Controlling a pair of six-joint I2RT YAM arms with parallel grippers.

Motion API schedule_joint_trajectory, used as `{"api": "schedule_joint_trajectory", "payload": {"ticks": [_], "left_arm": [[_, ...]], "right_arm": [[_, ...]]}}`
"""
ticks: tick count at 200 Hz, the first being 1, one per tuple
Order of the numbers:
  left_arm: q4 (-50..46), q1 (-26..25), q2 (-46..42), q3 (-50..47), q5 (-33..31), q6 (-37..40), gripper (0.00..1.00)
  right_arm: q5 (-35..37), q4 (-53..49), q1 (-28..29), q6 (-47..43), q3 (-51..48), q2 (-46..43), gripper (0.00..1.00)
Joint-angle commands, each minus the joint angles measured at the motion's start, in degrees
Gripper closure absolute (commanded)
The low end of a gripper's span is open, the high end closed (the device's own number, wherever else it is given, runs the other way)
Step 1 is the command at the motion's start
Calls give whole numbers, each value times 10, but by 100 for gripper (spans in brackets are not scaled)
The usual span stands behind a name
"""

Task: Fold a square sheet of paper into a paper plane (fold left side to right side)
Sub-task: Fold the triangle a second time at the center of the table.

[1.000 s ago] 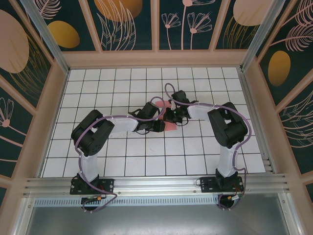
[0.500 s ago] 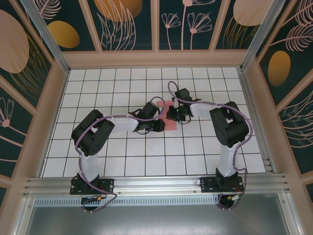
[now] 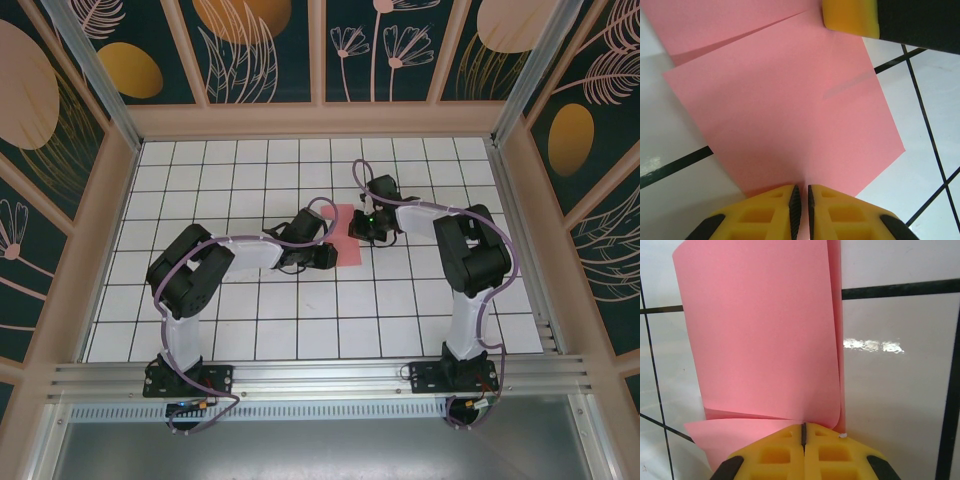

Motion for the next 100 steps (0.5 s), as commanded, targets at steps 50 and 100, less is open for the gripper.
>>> {"api": "schedule_joint_trajectory", "payload": {"ticks": [50,100], "left_arm": [[-85,5,36,-23,-41,12,81],[-88,4,33,-16,-41,12,81]], "right_arm": [[26,-17,-27,-16,5,-53,93],[0,19,26,19,-34,-59,93]]}}
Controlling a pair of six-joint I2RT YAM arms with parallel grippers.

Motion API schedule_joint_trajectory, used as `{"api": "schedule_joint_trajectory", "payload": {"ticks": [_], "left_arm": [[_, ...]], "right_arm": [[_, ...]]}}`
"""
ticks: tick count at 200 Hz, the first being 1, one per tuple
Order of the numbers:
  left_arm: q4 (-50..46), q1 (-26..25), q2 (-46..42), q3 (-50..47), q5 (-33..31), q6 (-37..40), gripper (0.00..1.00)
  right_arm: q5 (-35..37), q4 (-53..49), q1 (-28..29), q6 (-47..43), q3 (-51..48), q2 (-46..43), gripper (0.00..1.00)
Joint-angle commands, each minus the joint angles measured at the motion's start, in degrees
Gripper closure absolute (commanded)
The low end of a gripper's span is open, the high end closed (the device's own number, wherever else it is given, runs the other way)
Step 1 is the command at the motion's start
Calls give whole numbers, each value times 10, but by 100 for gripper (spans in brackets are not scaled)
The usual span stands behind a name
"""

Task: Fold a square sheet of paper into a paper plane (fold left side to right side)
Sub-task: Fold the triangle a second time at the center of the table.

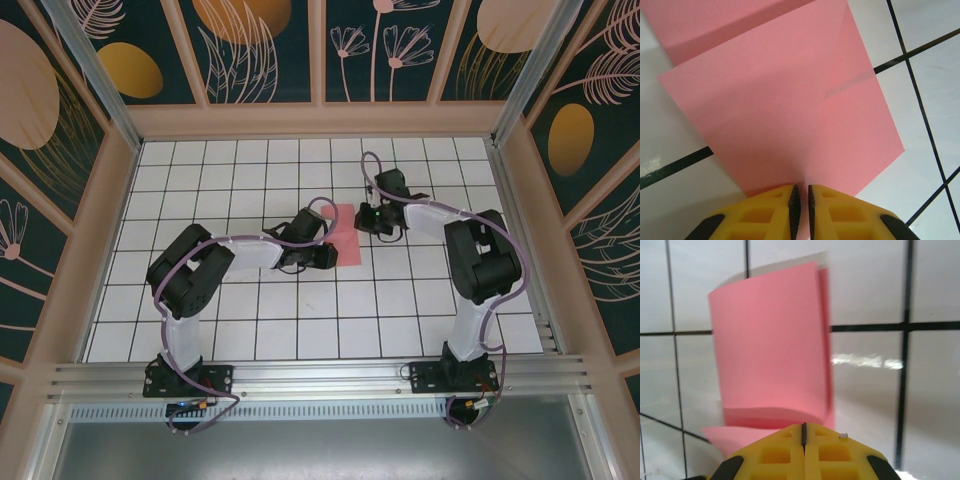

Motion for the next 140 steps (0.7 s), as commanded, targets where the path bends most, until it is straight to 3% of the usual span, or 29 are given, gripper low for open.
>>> {"api": "schedule_joint_trajectory", "payload": {"ticks": [1,36,93,140], "left_arm": [[-87,4,34,-18,-41,11,81],[-88,4,28,-18,-40,13,80],[-86,5,12,-41,-37,15,80],[-77,4,-20,-87,-20,14,80]], "right_arm": [[-16,19,31,22,-24,-12,93],[-24,31,45,28,-12,28,93],[44,-19,35,-3,13,69,93],[32,-16,36,-4,2,69,94]]}}
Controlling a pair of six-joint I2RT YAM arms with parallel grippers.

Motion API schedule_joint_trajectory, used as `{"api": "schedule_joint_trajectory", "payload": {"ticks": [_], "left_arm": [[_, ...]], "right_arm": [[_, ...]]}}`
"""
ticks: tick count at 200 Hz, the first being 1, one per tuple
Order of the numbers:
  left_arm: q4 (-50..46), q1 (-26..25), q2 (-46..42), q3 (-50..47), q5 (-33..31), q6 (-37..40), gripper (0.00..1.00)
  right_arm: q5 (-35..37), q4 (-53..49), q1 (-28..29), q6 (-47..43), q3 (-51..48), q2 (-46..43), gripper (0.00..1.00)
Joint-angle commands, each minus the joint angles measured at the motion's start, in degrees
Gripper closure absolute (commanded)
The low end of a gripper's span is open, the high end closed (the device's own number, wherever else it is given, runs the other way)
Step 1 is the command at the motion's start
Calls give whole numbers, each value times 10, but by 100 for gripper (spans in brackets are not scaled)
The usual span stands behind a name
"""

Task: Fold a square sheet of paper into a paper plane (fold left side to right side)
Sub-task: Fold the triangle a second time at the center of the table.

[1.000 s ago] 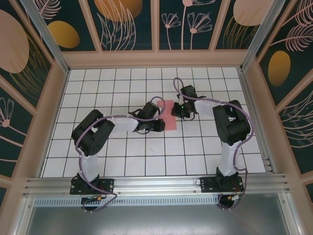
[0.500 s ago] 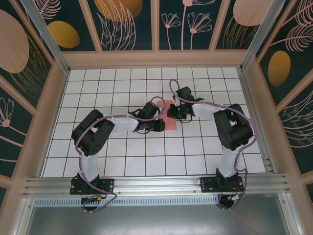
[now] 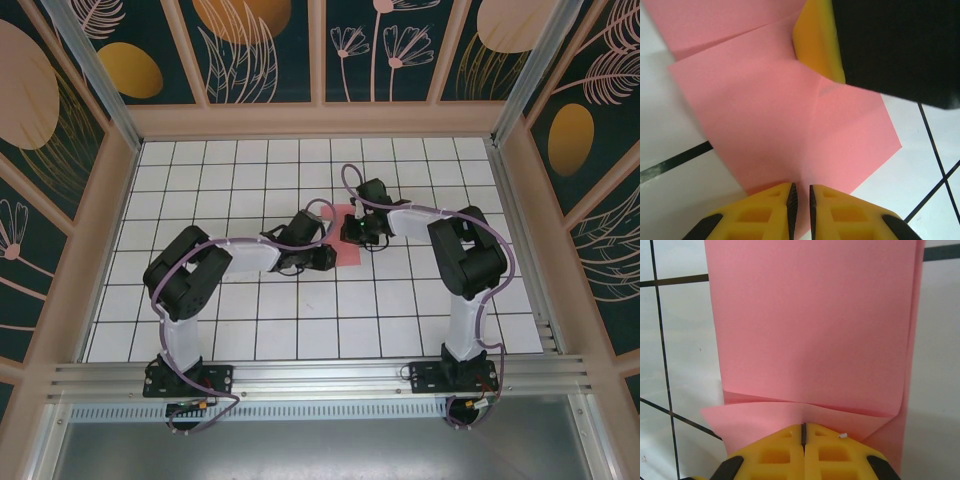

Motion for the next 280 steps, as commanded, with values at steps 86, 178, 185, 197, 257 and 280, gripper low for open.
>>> {"api": "schedule_joint_trajectory", "payload": {"ticks": [86,178,185,197,257,280], "left_arm": [[-101,5,-50,-96,-22,-5,80],[-106,17,-72,23,40,9,80],[-101,18,-60,31,41,10,80],[-102,19,-39,46,38,15,80],[-97,18,25,67,27,18,80],[-97,19,33,55,22,18,80]], "right_arm": [[10,-13,3,-7,-4,17,94],[-7,-4,12,13,-14,-6,94],[-7,-3,12,13,-14,-7,93],[-7,-5,13,13,-14,-8,94],[-24,1,15,16,-15,-26,94],[-36,4,15,18,-11,-42,94]]}}
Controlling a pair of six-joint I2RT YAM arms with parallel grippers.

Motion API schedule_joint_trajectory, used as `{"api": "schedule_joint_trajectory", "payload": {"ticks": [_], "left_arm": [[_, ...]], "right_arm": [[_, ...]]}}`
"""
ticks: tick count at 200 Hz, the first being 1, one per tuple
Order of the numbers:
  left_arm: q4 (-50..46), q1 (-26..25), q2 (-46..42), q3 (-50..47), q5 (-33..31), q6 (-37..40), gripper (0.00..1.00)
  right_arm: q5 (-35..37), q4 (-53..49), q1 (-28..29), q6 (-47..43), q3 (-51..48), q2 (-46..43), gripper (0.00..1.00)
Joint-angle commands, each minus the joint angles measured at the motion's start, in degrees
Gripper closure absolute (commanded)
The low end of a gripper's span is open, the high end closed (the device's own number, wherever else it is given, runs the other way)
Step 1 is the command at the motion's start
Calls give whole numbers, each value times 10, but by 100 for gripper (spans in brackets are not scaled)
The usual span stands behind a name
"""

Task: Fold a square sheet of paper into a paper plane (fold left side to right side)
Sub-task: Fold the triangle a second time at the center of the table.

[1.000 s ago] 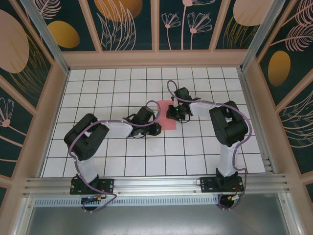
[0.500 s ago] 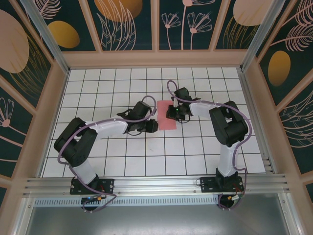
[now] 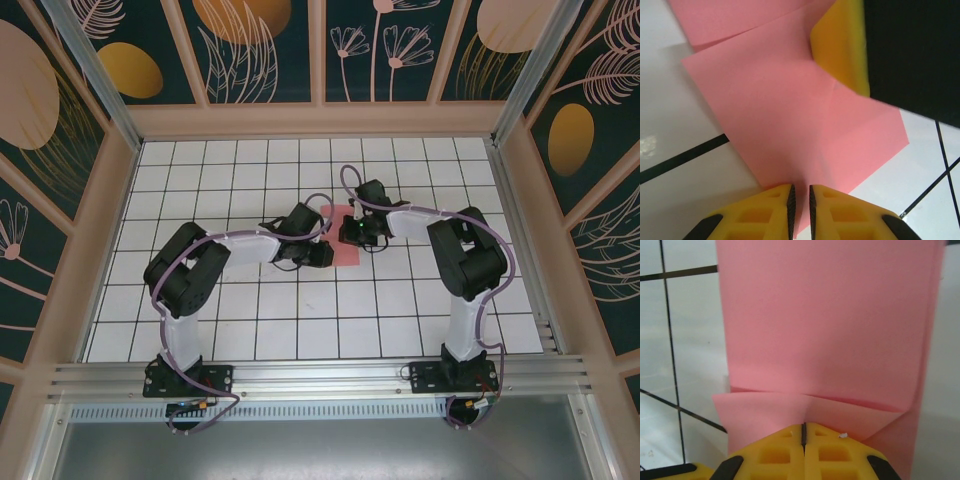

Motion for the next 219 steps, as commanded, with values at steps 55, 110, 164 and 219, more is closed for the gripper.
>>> {"api": "schedule_joint_trajectory", "payload": {"ticks": [55,110,164,219], "left_arm": [[-36,-2,26,-8,-56,20,80],[-60,-8,36,-2,-96,22,81],[-87,-11,49,3,-134,24,81],[-88,-12,55,-11,-146,21,81]], "right_arm": [[-46,6,17,35,-27,-61,95],[-44,30,28,54,-31,-22,95],[-8,3,16,32,-16,5,95],[9,-9,-11,8,-11,3,94]]}}
